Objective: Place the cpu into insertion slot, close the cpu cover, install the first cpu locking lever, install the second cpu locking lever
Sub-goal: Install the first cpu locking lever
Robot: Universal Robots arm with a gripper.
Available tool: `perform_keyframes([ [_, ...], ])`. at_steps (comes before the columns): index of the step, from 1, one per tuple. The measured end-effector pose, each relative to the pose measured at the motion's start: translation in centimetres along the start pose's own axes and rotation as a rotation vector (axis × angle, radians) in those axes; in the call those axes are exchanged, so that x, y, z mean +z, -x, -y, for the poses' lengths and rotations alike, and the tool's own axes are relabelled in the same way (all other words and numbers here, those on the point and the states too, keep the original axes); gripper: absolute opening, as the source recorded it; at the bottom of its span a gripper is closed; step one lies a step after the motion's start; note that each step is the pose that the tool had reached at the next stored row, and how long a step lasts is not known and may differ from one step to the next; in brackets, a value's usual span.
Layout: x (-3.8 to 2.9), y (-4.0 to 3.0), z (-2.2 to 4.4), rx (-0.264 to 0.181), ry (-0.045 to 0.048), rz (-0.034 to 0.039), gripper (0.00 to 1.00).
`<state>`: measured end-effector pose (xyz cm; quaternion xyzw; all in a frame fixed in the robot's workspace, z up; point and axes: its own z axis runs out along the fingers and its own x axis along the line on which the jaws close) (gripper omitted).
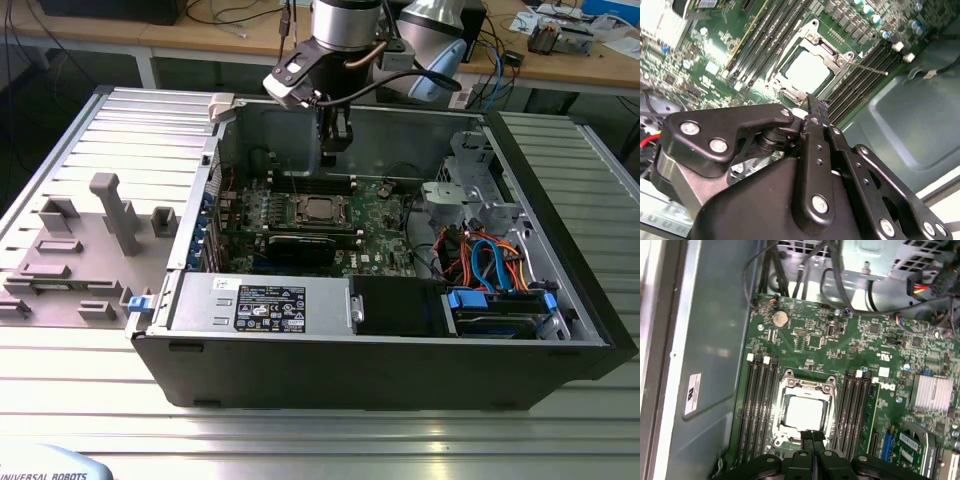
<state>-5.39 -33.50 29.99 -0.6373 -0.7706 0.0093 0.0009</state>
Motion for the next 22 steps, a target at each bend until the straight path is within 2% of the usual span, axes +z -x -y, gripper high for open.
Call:
perform_keyframes([
  [3,0.0,0.0,0.0,-0.069,0.0008,0.0011,0.11],
  [7,0.0,0.0,0.0,-0.135,0.0014,0.0021,0.11],
  [19,0.0,0.0,0.0,-0.302,0.0032,0.0047,0.11],
  [22,0.0,0.0,0.0,-0.33,0.0035,0.0051,0.11],
])
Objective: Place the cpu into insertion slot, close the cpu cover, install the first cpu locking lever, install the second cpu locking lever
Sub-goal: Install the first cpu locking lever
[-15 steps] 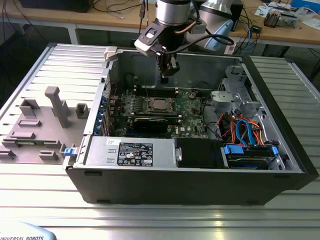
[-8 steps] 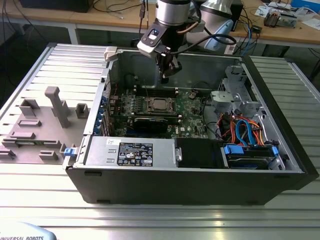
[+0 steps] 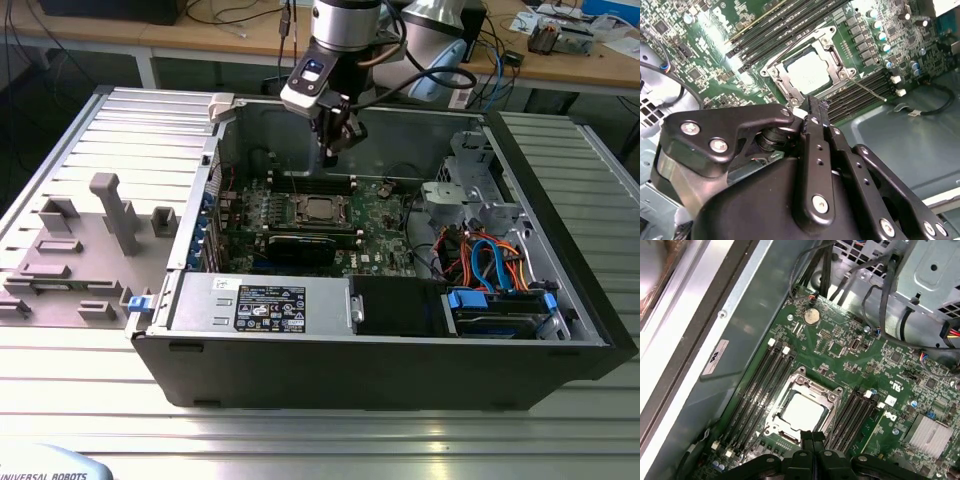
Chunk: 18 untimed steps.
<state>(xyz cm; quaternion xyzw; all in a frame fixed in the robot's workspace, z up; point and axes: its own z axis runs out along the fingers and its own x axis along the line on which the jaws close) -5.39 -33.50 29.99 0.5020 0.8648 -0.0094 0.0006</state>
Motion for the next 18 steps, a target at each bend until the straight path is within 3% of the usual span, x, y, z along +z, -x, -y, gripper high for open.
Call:
perform_keyframes([
  [9,0.0,0.0,0.0,-0.075,0.0009,0.0012,0.11],
  [18,0.0,0.0,0.0,-0.088,0.0009,0.0014,0.11],
])
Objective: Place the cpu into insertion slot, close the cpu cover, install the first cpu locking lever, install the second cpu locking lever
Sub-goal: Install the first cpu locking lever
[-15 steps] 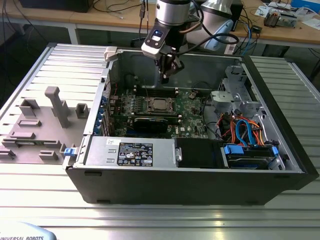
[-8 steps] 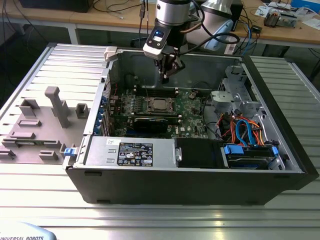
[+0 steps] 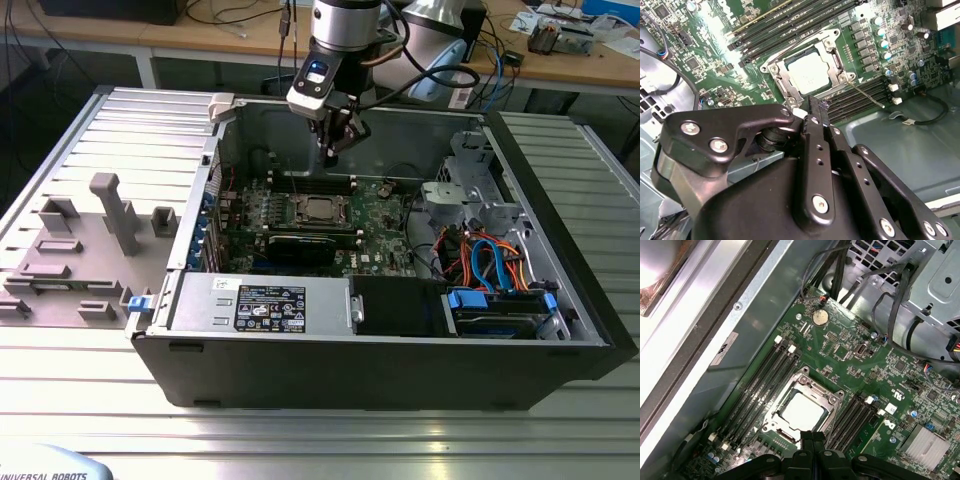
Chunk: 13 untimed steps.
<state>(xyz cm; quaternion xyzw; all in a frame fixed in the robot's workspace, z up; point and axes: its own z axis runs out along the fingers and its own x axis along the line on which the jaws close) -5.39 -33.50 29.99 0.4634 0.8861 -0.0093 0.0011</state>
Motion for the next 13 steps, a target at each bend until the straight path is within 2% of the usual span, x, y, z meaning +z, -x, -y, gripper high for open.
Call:
perform_keyframes([
  [8,0.0,0.0,0.0,-0.083,0.001,0.0013,0.11],
  [10,0.0,0.0,0.0,-0.12,0.0012,0.0018,0.11],
  [13,0.0,0.0,0.0,-0.203,0.0022,0.0031,0.11],
])
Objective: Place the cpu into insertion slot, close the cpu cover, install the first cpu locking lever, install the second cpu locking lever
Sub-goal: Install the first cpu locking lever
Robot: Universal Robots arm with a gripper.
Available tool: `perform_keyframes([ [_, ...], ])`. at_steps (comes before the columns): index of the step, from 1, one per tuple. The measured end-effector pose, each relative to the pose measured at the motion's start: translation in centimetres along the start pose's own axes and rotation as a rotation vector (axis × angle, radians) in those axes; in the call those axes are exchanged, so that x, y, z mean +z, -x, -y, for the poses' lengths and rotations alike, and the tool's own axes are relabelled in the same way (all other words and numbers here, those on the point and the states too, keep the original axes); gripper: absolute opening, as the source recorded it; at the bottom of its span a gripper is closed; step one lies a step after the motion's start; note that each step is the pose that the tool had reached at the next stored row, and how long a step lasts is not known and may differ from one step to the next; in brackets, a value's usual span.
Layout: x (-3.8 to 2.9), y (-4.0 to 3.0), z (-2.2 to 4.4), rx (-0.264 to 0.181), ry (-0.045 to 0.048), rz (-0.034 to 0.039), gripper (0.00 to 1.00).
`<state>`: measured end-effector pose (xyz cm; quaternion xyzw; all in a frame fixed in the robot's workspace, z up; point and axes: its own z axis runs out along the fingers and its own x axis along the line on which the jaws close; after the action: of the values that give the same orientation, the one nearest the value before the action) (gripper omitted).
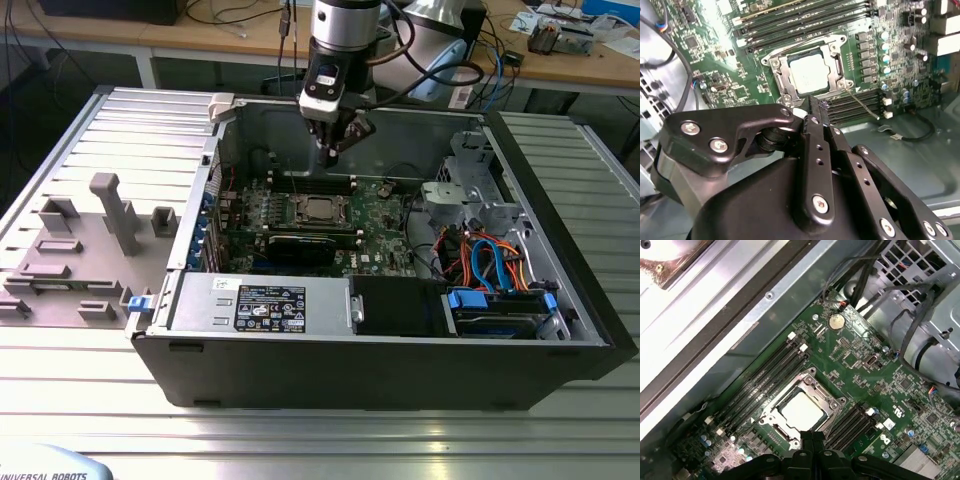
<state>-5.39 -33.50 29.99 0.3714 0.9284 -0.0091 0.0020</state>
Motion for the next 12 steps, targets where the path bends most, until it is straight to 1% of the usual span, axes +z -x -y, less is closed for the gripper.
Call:
perform_keyframes([
  [1,0.0,0.0,0.0,-0.033,0.0004,0.0005,0.11],
  [4,0.0,0.0,0.0,-0.098,0.001,0.0015,0.11],
  [10,0.0,0.0,0.0,-0.186,0.002,0.0029,0.11],
  [11,0.0,0.0,0.0,-0.222,0.0023,0.0035,0.11],
  [12,0.0,0.0,0.0,-0.241,0.0025,0.0038,0.11],
])
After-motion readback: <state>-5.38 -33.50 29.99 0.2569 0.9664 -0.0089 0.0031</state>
